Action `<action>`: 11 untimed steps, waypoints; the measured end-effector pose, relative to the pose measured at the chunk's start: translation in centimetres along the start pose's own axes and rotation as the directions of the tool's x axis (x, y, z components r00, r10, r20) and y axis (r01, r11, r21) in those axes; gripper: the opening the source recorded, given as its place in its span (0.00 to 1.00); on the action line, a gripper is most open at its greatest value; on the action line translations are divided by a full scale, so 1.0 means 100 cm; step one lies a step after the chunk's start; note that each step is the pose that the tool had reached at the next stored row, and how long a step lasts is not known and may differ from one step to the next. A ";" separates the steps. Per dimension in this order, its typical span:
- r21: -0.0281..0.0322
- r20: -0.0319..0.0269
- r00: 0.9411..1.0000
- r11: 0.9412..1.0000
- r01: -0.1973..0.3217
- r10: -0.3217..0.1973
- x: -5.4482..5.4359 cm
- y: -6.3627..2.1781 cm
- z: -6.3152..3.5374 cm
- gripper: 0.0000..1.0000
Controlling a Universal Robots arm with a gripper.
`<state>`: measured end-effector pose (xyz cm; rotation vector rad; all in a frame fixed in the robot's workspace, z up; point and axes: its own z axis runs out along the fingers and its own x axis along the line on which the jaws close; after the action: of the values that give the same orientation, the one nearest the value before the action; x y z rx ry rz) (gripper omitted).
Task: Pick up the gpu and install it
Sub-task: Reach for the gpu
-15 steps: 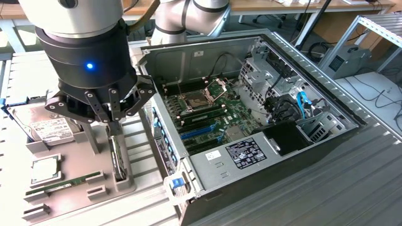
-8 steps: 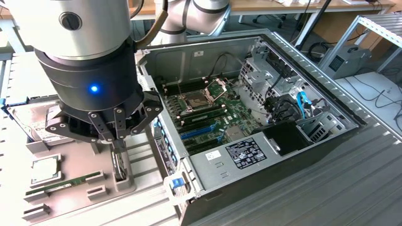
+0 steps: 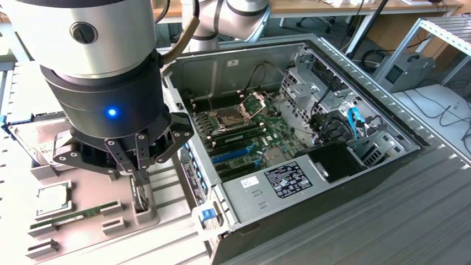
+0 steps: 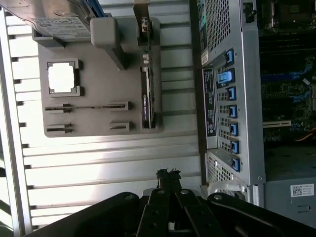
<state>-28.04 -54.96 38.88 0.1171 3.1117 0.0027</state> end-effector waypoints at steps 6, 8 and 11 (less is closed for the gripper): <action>0.002 0.000 1.000 1.000 0.000 0.000 0.000 -0.0043 0.0000 0.11; 0.002 0.000 1.000 1.000 0.000 0.000 0.000 -0.0058 0.0001 0.11; 0.003 0.000 1.000 1.000 0.000 0.000 -0.001 -0.0081 0.0000 0.11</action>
<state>-28.04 -55.77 38.87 0.1170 3.1116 -0.0019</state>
